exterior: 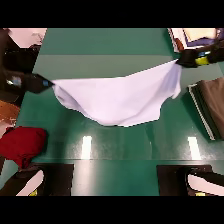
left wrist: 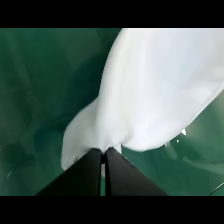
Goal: Fold the shirts.
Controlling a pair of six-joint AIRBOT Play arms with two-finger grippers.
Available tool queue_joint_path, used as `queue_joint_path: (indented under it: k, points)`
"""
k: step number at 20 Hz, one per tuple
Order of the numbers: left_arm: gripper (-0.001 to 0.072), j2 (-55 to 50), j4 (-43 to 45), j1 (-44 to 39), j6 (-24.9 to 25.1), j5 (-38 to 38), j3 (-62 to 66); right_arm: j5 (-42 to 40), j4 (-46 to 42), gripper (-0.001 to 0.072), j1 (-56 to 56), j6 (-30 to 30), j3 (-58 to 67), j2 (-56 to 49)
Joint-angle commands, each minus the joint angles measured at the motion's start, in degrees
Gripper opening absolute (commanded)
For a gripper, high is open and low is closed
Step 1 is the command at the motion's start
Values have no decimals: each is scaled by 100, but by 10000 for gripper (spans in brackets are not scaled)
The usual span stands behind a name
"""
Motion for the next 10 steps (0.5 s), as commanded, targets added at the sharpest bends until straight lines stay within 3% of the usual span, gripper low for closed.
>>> queue_joint_path:
  k: [1,4,6,10]
  points:
    - [24,-4,387,0,151,505,-863,-935,52,12,175,127,33,-776]
    - [25,-4,400,0,151,649,-861,-898,52,26,173,170,691,-1346]
    - [25,-4,400,0,151,660,-861,-507,46,498,144,170,1145,-1646]
    - [25,-4,404,0,153,623,-861,787,35,527,-157,-15,1217,-1585]
